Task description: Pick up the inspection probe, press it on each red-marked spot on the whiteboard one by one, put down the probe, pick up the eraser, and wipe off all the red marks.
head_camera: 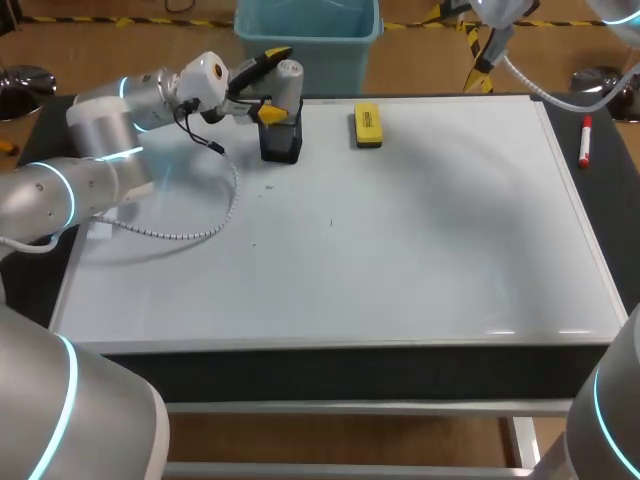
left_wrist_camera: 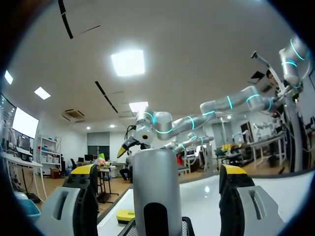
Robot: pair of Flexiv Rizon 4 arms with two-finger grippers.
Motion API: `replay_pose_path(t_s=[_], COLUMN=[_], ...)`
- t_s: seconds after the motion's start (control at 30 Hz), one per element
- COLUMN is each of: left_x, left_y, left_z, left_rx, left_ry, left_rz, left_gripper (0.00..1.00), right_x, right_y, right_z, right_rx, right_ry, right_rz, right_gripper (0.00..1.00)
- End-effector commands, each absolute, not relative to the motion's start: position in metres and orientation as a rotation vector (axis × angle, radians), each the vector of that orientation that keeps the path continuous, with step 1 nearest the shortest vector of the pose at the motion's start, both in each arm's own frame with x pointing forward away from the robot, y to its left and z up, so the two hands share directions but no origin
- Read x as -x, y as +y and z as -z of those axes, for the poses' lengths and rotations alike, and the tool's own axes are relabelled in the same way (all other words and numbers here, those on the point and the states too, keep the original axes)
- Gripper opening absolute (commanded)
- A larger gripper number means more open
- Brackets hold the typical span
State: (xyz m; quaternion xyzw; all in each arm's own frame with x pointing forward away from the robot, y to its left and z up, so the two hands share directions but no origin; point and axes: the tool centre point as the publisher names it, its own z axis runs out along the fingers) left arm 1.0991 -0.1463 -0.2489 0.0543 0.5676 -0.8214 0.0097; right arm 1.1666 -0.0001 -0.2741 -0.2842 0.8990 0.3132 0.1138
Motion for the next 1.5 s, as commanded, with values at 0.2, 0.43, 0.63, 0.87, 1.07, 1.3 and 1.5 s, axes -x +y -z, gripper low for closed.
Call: replay_pose_path(t_s=[0.2,0.43,0.63,0.87,1.07,1.3,1.5], left_x=[-1.089,-1.082,-1.073,-1.050,-1.026,-0.993,-0.973], left_y=[-0.136,-0.123,-0.109,-0.091,-0.071,-0.052,-0.041], left_z=[0.236,0.236,0.233,0.229,0.226,0.216,0.209], left_rx=[-0.131,-0.085,-0.028,0.060,0.191,0.185,0.202], left_ry=[1.947,2.075,2.118,2.152,2.161,2.188,2.158], left_rz=[2.432,2.297,2.222,2.139,2.016,1.900,1.875], left_gripper=[1.00,1.00,1.00,1.00,1.00,1.00,1.00], right_x=[-1.166,-1.166,-1.166,-1.166,-1.166,-1.166,-1.166], right_y=[0.000,0.000,0.000,0.000,0.000,0.000,0.000], right_z=[0.273,0.273,0.273,0.273,0.273,0.273,0.273], right_rx=[0.838,0.838,0.838,0.838,0.838,0.838,0.838], right_ry=[2.640,2.640,2.640,2.640,2.640,2.640,2.640], right_rz=[-0.911,-0.911,-0.911,-0.911,-0.911,-0.911,-0.911], right_gripper=[1.00,1.00,1.00,1.00,1.00,1.00,1.00])
